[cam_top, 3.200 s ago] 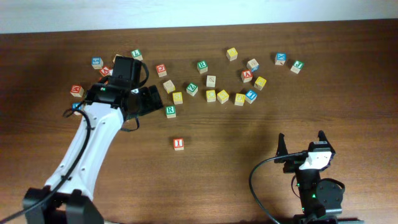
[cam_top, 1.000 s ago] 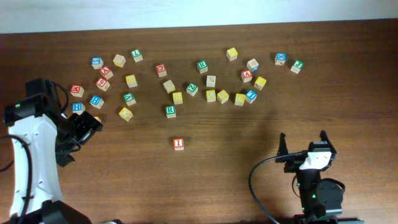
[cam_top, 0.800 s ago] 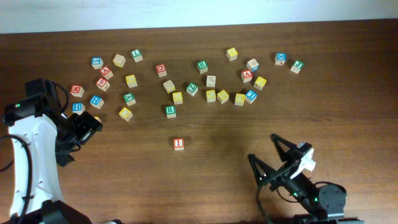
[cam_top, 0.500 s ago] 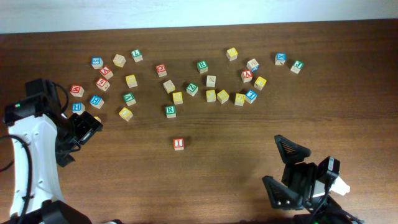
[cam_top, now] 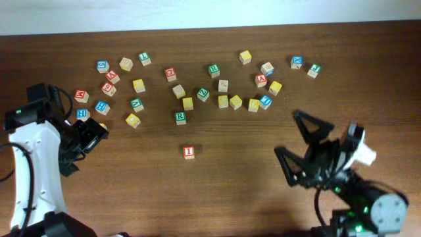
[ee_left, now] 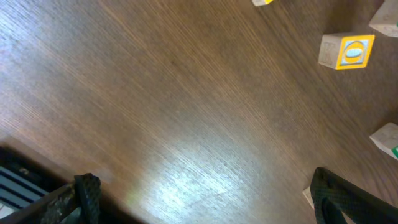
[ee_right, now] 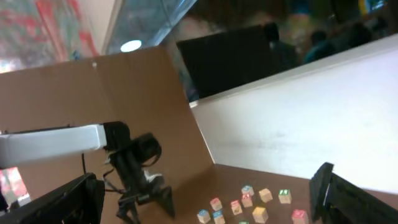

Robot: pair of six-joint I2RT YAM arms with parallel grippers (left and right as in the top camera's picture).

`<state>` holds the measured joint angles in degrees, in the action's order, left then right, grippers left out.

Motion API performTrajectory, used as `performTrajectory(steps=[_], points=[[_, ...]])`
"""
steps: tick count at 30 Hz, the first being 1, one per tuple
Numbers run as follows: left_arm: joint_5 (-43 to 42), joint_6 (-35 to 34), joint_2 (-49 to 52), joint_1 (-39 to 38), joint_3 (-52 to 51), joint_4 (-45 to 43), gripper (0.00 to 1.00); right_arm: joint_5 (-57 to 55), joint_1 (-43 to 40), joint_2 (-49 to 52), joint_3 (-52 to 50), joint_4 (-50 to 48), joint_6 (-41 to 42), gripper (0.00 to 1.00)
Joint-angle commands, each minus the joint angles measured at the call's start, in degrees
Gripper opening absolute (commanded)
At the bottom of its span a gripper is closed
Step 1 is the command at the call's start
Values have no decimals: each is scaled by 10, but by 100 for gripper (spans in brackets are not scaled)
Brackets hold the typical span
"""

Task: Spell out ICRA
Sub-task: 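Reach the right gripper over the yellow C block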

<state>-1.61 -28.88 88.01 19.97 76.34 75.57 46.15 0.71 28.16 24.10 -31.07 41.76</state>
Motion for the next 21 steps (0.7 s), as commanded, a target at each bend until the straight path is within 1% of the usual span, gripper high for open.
performTrajectory(steps=[1,2,3,5,7,8,9,10,11,12,13,14,15,16,17,18,21], points=[[-2,7,-8,1,5,0,99,94,-3,112,122,101,-125,98],[-2,7,-8,1,5,0,99,98,-3,160,168,178,-177,98],[-2,7,-8,1,5,0,99,98,-3,202,204,237,-208,98],[-2,7,-8,1,5,0,99,99,8,276,260,310,-255,98],[-2,7,-8,1,5,0,99,92,58,360,338,369,-322,98],[-2,7,-8,1,5,0,99,43,84,394,379,415,-323,98],[-2,7,-8,1,5,0,99,-9,112,432,429,479,-342,98],[-2,7,-8,1,5,0,99,-58,140,473,486,558,-387,98],[-2,7,-8,1,5,0,99,-140,172,525,559,659,-422,98],[-2,7,-8,1,5,0,99,-225,196,579,630,748,-435,98],[-2,7,-8,1,5,0,99,-284,210,628,691,816,-435,98],[-2,7,-8,1,5,0,99,-318,219,680,755,883,-435,98],[-2,7,-8,1,5,0,99,-327,223,734,812,938,-435,98],[-2,7,-8,1,5,0,99,-327,226,790,866,979,-435,98],[-2,7,-8,1,5,0,99,-327,227,824,892,996,-434,98],[-2,7,-8,1,5,0,99,-314,229,858,905,996,-424,98],[-2,7,-8,1,5,0,99,-210,229,888,905,981,-413,98]])
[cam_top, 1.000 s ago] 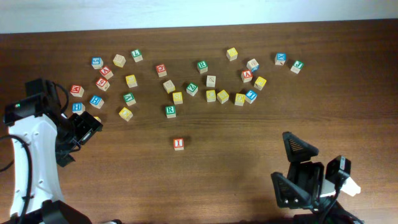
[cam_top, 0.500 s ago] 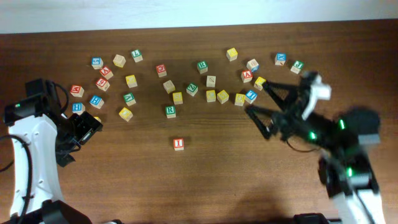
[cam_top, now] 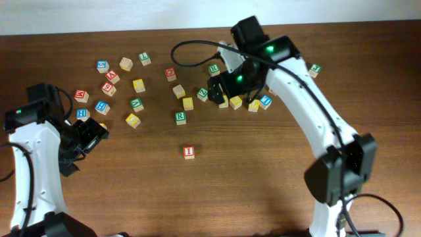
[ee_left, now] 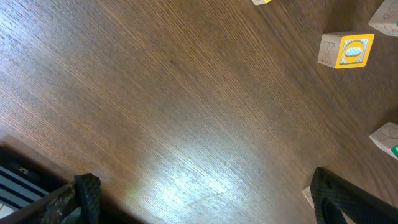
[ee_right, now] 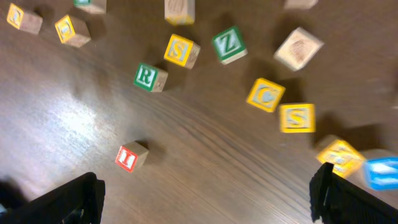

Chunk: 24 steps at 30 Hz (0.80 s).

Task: Spell out ICRA
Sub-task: 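Reach the right gripper over the yellow C block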

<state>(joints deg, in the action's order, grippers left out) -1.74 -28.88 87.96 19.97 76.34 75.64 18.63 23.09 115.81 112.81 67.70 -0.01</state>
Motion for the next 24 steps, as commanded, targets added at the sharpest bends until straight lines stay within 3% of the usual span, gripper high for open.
performTrajectory(steps=[1,4,6,24], points=[[0,7,-7,1,5,-1,99,60,5,20,17,-14,5,98],[0,7,-7,1,5,-1,99,37,6,51,17,-45,38,98],[0,7,-7,1,5,-1,99,-59,6,73,17,-51,91,79],[0,7,-7,1,5,-1,99,-116,34,180,17,-120,102,75]])
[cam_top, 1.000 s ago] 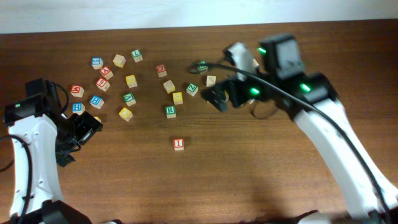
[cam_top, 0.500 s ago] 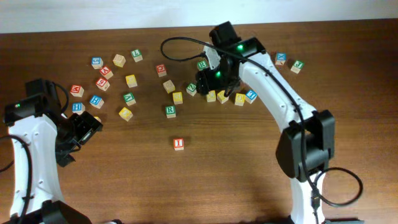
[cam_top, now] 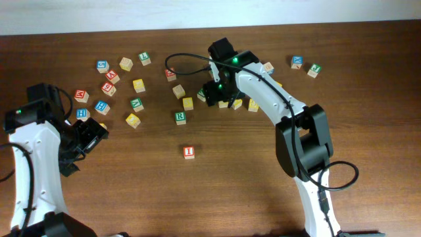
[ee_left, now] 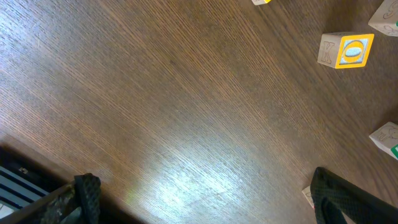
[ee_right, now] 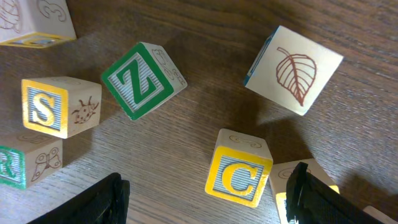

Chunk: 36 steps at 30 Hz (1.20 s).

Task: Spell out ICRA
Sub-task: 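Reach the right gripper over the yellow C block, then grasp the yellow C block with the right gripper and lift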

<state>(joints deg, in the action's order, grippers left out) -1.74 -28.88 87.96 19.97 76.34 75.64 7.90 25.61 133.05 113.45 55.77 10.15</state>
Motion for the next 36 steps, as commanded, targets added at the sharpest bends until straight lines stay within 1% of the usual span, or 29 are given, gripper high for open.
performTrajectory(steps=[1,13,14,16,17,19,23,25,33,36], points=[[0,7,-7,1,5,-1,99,-9,11,8,11,-1,0,75],[0,7,-7,1,5,-1,99,-11,14,32,11,11,13,74],[0,7,-7,1,5,-1,99,-12,14,32,11,12,13,69],[0,7,-7,1,5,-1,99,-29,14,32,11,12,13,57],[0,7,-7,1,5,-1,99,-42,14,32,11,12,14,57],[0,7,-7,1,5,-1,99,-63,14,32,11,12,23,53],[0,7,-7,1,5,-1,99,-71,14,32,11,6,31,52],[0,7,-7,1,5,-1,99,-73,14,32,11,1,52,44],[0,7,-7,1,5,-1,99,-71,15,33,7,-5,69,44],[0,7,-7,1,5,-1,99,-71,14,33,5,-6,80,41]])
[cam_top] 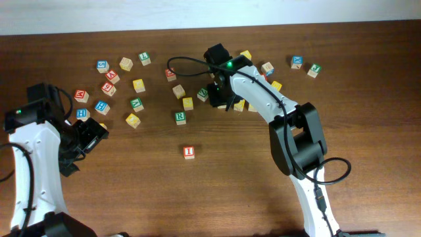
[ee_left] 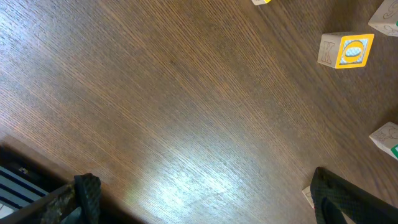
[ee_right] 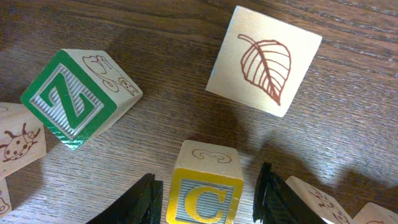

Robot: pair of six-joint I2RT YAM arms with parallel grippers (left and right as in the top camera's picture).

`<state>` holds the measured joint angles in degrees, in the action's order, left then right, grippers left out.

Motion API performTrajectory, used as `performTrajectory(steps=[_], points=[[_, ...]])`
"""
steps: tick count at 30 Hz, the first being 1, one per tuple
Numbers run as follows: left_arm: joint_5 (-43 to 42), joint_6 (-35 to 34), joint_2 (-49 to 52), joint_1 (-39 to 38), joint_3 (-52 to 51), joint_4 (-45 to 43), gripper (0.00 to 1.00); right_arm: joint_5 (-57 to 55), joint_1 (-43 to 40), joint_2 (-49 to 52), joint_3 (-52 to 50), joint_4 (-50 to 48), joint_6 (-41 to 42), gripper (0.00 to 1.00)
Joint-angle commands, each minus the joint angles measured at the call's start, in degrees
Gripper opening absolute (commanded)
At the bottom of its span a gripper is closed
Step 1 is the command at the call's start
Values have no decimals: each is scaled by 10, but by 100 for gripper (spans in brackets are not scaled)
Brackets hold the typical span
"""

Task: Spell out ICRA
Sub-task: 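Grasp the yellow C block with the right gripper and lift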

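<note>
In the right wrist view a yellow C block (ee_right: 204, 193) stands on the table between my right gripper's (ee_right: 208, 198) fingers. They straddle it with a small gap on each side, open. From overhead the right gripper (cam_top: 222, 97) is down in the block cluster and hides the C block. The red I block (cam_top: 189, 152) lies alone toward the front middle. A green R block (cam_top: 180, 117) sits left of the cluster. My left gripper (cam_top: 89, 139) hangs open at the left, and in its own view (ee_left: 205, 208) only bare wood lies between its fingers.
A green Z block (ee_right: 74, 99) and a leaf-picture block (ee_right: 264, 59) lie close to the C block. Several more letter blocks are scattered along the back of the table (cam_top: 217, 197). A yellow-faced block (ee_left: 346, 51) lies ahead of the left gripper.
My right gripper has come lower and its fingers stand closer together, now on either side of the C block. The left arm and the I block have not moved.
The right arm was folded at the front right with its gripper open. Then it was stretched over the block cluster, then low above the Z, C and leaf blocks. Now it straddles the C block. The left arm stayed still throughout.
</note>
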<state>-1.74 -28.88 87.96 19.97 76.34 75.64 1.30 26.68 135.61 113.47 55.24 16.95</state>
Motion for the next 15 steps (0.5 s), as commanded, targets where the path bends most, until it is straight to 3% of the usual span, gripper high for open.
performTrajectory(steps=[1,9,13,15], points=[[0,7,-7,1,5,-1,99,-5,4,8,5,0,12,36],[0,7,-7,1,5,-1,99,-27,27,8,4,0,12,34],[0,7,-7,1,5,-1,99,-27,29,8,4,3,12,24],[0,7,-7,1,5,-1,99,-24,30,5,5,14,12,24]])
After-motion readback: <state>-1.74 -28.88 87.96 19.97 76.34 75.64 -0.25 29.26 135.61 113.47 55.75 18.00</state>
